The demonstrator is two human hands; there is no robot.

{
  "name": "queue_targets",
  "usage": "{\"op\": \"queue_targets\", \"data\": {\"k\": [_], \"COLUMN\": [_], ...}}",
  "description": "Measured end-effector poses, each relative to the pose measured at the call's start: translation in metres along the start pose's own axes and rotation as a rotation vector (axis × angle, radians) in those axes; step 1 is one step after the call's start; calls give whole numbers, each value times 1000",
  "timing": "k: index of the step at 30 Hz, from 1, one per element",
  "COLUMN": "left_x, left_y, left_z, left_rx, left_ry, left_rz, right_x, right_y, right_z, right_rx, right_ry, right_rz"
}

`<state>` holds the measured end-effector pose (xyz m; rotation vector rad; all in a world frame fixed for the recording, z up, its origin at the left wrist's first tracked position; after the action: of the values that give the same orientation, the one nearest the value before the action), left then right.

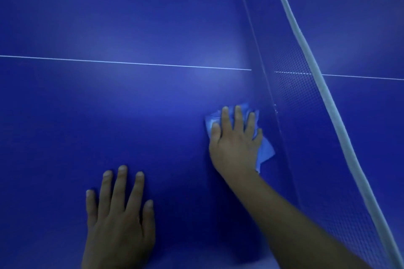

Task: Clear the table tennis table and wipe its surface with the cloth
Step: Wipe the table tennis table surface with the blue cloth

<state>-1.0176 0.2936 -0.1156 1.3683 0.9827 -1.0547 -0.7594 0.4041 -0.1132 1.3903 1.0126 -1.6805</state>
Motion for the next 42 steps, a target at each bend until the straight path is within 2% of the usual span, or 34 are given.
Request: {"op": "queue_targets", "data": {"k": [2,4,8,12,15,16,19,22,25,29,33,35,37,42], "left_x": [0,-1,1,2,3,3,1,1,3,5,7,6,6,3], "left_y": [1,1,2,0,1,1,1,1,2,1,0,2,3,7], "left_z": [1,0,2,1,2,2,0,1,2,1,2,2,3,2], "left_rx": [3,5,8,1,-8,-6,7,16,16,2,-17,-18,-18,-25], "left_ry": [-5,-10,-31,-49,-55,-53,-32,-12,-19,-54,-100,-110,-121,-132], "left_rz": [3,2,-26,-27,-26,-19,-23,-23,-19,-21,-18,-13,-18,18], "right_x": [4,-3,-7,-14,5,4,-6,-11,-20,-21,-7,0,5,-7], "right_y": [-19,-39,-26,20,5,-9,-51,-51,2,66,89,92,91,53], "right_z": [-13,-61,-125,-34,15,3,-74,-158,-185,-102,54,104,99,1], "right_rx": [-60,-86,39,110,-2,-44,-101,26,198,285,258,271,298,288], "right_ry": [-40,-4,-28,126,-36,-65,14,-3,-16,27,28,-1,-63,-6], "right_rz": [-1,-45,-86,-70,-46,-55,-57,-85,-87,-166,-50,1,1,-90]}}
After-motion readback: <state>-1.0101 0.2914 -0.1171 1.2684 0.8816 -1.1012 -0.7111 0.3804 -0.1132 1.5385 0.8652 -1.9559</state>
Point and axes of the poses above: each hand's wrist, its own z-axis away from the middle knuckle, its own x-axis out of the palm, y = z × x, the point moved 10 cm from there along -z, towards the middle knuckle, and after that the axes turned 4 degrees about x, right-handed, at the moved point
